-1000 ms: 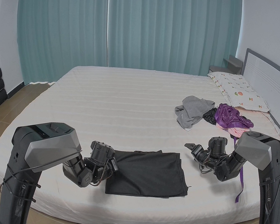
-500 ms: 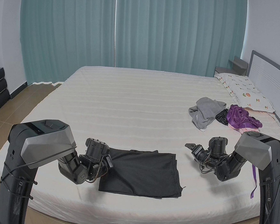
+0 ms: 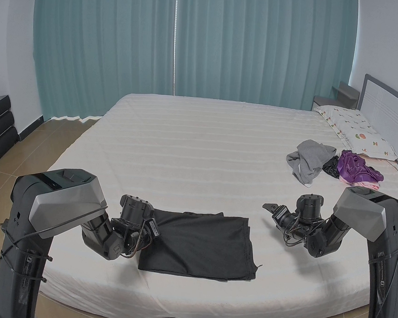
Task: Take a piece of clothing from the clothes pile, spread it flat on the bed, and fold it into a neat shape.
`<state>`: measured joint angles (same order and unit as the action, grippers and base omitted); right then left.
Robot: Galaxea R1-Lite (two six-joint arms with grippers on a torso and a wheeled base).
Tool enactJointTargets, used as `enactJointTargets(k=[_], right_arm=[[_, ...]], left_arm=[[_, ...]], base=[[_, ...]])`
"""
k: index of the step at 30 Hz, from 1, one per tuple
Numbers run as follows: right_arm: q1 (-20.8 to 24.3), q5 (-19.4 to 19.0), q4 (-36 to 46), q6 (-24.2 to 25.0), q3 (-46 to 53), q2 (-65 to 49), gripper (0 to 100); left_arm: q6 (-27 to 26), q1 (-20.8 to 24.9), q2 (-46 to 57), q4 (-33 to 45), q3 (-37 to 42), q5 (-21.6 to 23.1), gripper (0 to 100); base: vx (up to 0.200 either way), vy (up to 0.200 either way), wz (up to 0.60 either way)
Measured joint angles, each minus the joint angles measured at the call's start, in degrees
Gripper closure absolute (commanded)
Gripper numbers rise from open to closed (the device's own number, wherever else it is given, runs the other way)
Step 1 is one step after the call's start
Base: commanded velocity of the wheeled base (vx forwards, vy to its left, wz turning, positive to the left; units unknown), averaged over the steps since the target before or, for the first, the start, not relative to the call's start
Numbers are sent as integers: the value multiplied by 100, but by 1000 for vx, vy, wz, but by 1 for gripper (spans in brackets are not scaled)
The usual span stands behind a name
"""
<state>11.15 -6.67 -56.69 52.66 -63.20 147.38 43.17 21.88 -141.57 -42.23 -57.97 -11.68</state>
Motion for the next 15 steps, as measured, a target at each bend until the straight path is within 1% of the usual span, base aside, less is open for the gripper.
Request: enactJointTargets(k=[5,15], right_arm=[[-5,5,4,-1,0,0,0],[2,5,2,-4,2,7,0]], left_arm=[[5,0,0,-2,-5,2,100],[7,41,-16,-11,-5,2,100]], base=[[0,200,0],[0,0,0]])
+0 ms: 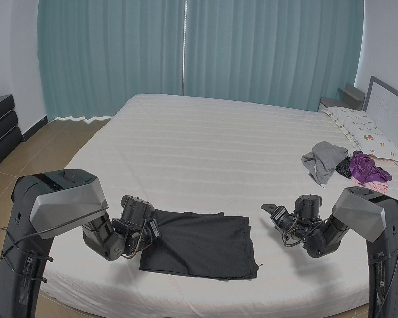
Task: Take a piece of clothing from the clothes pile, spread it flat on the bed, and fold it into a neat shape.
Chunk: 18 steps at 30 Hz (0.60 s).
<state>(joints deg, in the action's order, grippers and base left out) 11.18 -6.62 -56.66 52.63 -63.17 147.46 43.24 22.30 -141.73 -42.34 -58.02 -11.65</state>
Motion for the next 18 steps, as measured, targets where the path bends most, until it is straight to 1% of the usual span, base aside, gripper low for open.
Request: enactJointTargets(k=[8,9,18], right_arm=[[-7,5,0,2,0,4,0],[-7,6,0,2,-2,4,0],[-2,6,0,0,-5,4,0]], left_arm=[[82,33,-6,2,-6,-11,100],[85,38,-6,2,-4,-13,0],[85,39,-6,-2,9,-13,0]], base=[[0,0,0],[0,0,0],[0,0,0]])
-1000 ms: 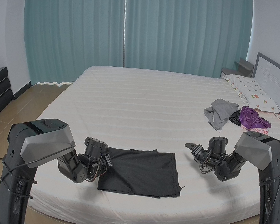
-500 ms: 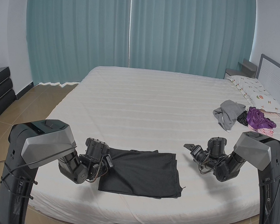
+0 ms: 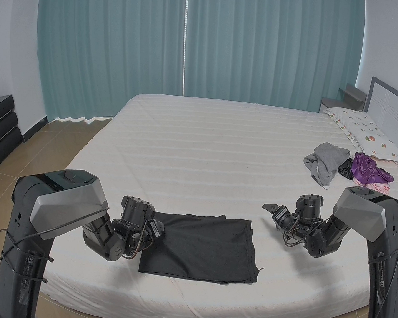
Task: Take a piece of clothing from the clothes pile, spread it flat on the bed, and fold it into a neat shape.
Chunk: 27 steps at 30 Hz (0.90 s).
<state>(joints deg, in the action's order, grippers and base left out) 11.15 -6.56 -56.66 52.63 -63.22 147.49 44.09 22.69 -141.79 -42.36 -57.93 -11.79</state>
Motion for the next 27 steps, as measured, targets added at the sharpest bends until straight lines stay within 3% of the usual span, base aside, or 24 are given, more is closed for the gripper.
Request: enactJointTargets(k=[18,27], right_arm=[[-11,57,-56,4,160,-46,0],[22,251,-1201,-73,1677,-673,0]], left_arm=[[132,-180,204,-9,157,-15,0],[561,-397,784,-182,305,-11,0]], base=[[0,0,0],[0,0,0]])
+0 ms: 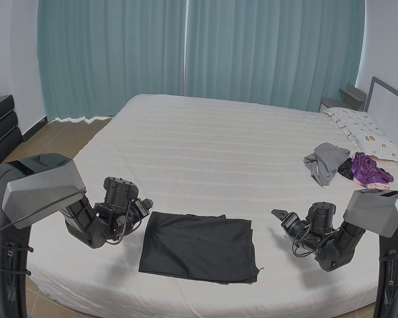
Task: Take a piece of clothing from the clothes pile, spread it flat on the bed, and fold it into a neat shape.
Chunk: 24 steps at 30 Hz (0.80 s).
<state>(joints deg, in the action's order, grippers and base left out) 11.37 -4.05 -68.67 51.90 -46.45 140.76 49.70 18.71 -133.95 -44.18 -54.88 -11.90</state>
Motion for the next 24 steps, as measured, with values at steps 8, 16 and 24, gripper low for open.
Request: enactJointTargets(k=[8,16,24], right_arm=[[-16,336,-496,-283,1764,-1643,0],[-49,491,-611,-1018,3049,-3821,0],[-74,549,143,-2141,3702,-6087,0]], left_arm=[[63,-152,992,-100,290,-110,0],[-345,151,2761,-144,922,-564,0],[-1278,367,4239,-232,1606,-1211,0]], base=[[0,0,0],[0,0,0],[0,0,0]])
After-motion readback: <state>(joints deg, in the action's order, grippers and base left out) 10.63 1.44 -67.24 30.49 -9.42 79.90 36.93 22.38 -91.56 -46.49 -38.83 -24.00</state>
